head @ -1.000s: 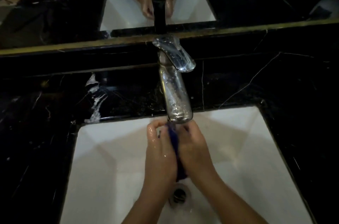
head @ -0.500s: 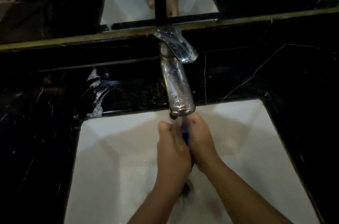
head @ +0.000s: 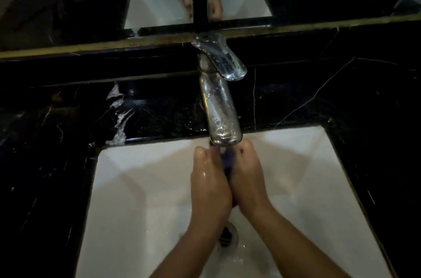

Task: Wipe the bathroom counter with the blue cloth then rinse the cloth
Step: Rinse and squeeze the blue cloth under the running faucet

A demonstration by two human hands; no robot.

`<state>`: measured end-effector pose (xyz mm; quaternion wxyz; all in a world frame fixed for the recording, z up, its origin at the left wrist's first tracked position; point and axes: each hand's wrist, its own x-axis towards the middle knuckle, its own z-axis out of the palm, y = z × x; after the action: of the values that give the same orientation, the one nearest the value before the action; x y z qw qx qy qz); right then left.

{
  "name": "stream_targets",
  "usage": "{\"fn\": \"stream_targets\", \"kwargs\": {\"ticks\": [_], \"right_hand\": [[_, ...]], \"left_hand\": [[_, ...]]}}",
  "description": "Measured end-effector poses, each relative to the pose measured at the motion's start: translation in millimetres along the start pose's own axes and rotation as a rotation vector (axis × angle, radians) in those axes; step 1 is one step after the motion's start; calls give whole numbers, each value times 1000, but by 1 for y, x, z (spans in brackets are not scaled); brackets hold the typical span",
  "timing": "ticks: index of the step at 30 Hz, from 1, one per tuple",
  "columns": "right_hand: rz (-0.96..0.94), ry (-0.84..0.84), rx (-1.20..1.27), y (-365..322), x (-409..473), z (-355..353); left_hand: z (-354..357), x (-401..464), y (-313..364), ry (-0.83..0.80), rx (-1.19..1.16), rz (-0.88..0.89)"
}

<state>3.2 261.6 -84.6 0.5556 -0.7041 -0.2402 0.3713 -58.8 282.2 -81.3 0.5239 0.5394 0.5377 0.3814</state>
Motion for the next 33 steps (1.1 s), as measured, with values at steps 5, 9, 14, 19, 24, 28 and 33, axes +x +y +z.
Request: {"fn": "stream_targets", "kwargs": {"ticks": [5, 9, 14, 19, 24, 28, 33], "right_hand": [[24, -70, -12, 6, -2, 8], [11, -26, -57, -4, 9, -7], [-87, -2, -111, -26, 16, -26], [127, -90, 68, -33, 8, -33], [152, -154, 201, -37, 3, -46], [21, -258, 8, -40, -11, -48], [-86, -535, -232, -46, -34, -37]], "left_hand": [[-4, 2, 4, 85, -163, -94], [-14, 4, 12, 65, -130, -90], [-34, 18, 17, 135, -73, -40], [-45, 24, 14, 238, -10, -54], [-59, 20, 12, 237, 249, 27], [-49, -3, 37, 38, -12, -86], [-41, -10, 42, -128, -325, -344]]}}
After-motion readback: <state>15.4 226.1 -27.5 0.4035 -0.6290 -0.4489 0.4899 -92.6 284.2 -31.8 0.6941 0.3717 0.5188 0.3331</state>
